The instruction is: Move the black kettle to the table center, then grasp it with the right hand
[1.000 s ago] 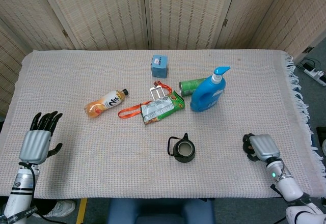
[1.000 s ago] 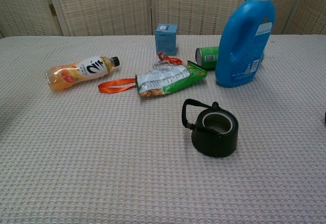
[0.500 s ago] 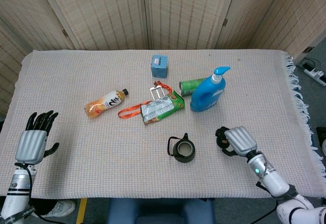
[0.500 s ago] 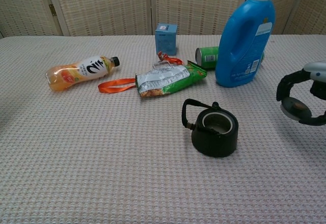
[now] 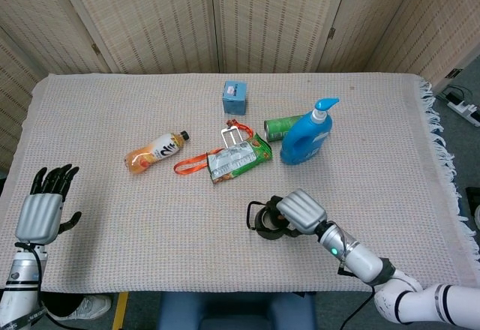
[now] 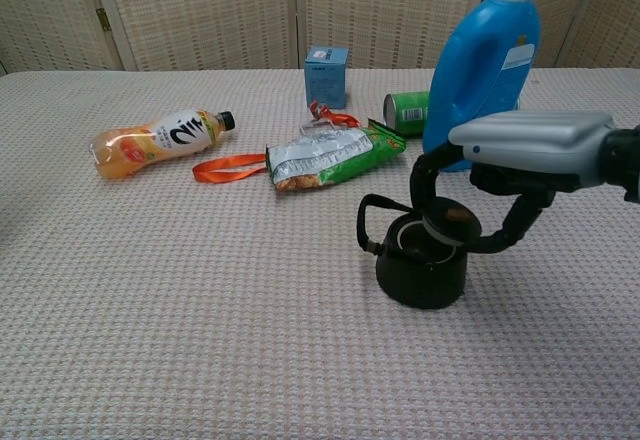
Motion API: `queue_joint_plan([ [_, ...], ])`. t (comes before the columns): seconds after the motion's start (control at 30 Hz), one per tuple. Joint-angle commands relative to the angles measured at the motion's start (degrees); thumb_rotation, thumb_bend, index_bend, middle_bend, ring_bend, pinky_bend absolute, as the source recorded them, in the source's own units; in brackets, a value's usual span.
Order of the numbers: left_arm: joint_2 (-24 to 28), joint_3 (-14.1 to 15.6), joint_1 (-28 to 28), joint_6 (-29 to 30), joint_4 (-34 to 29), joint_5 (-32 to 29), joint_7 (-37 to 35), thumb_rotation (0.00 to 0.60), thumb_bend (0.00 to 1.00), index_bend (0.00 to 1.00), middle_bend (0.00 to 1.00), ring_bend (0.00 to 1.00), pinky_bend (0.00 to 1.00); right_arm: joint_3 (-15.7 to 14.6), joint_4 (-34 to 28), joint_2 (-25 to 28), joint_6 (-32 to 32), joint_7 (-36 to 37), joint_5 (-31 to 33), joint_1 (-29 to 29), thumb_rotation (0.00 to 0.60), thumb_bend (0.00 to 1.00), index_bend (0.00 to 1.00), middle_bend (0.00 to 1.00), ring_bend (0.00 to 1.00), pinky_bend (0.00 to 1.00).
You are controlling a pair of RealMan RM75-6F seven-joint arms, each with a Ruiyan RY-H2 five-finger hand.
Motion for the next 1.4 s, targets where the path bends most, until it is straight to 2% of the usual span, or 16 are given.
queue_joint_plan([
  [0.03,-0.01,-0.02,0.08,-0.12,0.01,-0.09,-0.05,0.600,0.21,0.08,0.06,0.07,0.00,-0.11,-0.42,-0.65,-0.09,-1.91,1.26,1.05,0.600,0.31,0.44,0.41,0.88,0.82],
  [0.23,-0.05,-0.06,0.31,-0.26,0.15,-0.12,-0.20,0.600,0.21,0.08,0.06,0.07,0.00,-0.68,-0.37,-1.70,0.23,-5.94,3.19,2.65,0.600,0.31,0.43,0.36,0.89,0.82],
  [0.47,-0.07,-0.16,0.56,-0.25,0.29,-0.05,-0.45,0.600,0.21,0.08,0.06,0.07,0.00,-1.69,-0.45,-2.04,0.79,-9.49,5.07,3.94,0.600,0.31,0.27,0.23,0.87,0.82],
  [0.63,-0.24,-0.25,0.59,-0.27,0.39,0.08,-0.25,0.600,0.21,0.07,0.06,0.07,0.00,-2.47,-0.96,-1.59,1.56,-10.21,5.98,4.11,0.600,0.31,0.21,0.17,0.85,0.82],
  [0.8,-0.14,-0.36,0.59,-0.33,0.12,0.26,-0.17,0.600,0.21,0.07,0.06,0.07,0.00,-2.98,-1.74,-0.97,3.09,-9.17,5.11,3.68,0.600,0.31,0.21,0.17,0.86,0.82],
  [1.1,-0.17,-0.46,0.61,-0.47,-0.29,0.33,0.21,0.600,0.21,0.07,0.06,0.07,0.00,-4.60,-3.46,0.50,2.58,-1.27,-1.09,3.13,0.600,0.31,0.22,0.27,0.86,0.82],
  [1.4,-0.09,-0.49,0.77,-0.55,-0.51,0.22,0.38,0.600,0.21,0.07,0.06,0.07,0.00,-6.12,-3.81,1.03,2.48,0.67,-3.36,2.79,0.600,0.31,0.24,0.32,0.87,0.82],
])
